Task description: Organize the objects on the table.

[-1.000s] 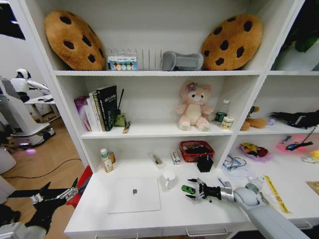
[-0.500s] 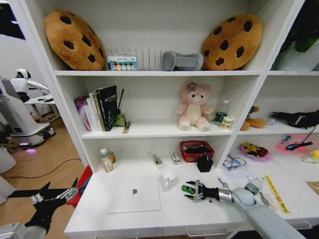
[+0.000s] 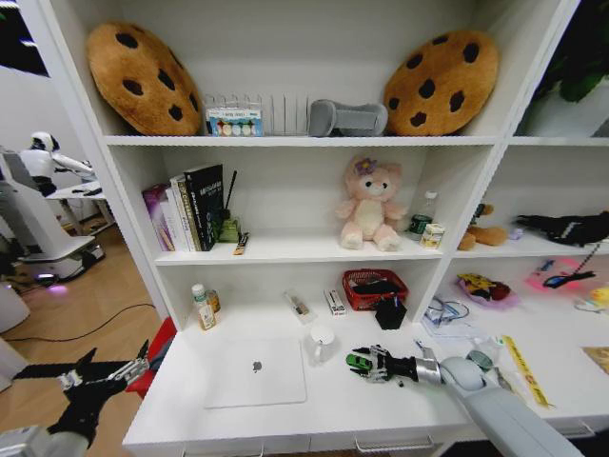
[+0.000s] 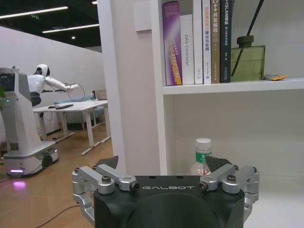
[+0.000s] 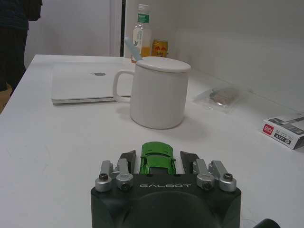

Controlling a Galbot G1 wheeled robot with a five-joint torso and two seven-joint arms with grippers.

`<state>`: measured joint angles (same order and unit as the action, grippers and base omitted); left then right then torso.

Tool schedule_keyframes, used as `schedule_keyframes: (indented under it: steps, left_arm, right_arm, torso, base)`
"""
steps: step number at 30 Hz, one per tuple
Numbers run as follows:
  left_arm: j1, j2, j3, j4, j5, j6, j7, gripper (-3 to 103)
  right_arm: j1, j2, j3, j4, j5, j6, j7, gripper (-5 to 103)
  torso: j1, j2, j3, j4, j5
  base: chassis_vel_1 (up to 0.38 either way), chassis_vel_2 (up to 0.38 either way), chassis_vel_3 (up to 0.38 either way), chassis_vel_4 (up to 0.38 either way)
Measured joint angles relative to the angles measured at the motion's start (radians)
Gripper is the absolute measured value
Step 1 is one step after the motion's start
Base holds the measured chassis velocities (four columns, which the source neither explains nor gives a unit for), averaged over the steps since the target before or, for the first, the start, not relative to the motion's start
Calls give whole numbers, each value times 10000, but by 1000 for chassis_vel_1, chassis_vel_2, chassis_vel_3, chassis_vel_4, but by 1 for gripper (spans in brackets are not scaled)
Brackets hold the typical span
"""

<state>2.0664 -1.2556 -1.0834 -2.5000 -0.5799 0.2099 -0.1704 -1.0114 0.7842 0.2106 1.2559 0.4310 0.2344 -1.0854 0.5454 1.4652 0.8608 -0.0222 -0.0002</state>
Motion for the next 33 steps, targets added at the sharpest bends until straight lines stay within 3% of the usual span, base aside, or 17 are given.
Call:
schedule_keyframes:
  steps: [6, 19, 27, 33]
  left_arm:
    - [0, 0, 0, 0, 0, 0, 0, 100]
    - [0, 0, 0, 0, 0, 0, 0, 100]
    - [0, 0, 0, 0, 0, 0, 0, 100]
    - [0, -1, 0, 0, 0, 0, 0, 100]
  right_arm:
    - [1, 4, -43, -128, 212, -30, 1, 37]
    - [-323, -364, 509, 423, 555, -7, 55, 36]
    - [-1570, -1409, 2236, 2151, 1611, -41, 123, 36]
    - [-2424, -2594, 3596, 3748, 3111, 75, 442, 36]
  torso:
    - [0, -2, 2, 2, 3]
    - [6, -10, 9, -3, 9]
    - [4, -7, 4, -5, 5]
    - [3, -4, 3, -2, 0]
  base:
    - [0, 0, 0, 0]
    - [0, 0, 0, 0]
    - [0, 0, 0, 0]
    - [0, 0, 0, 0]
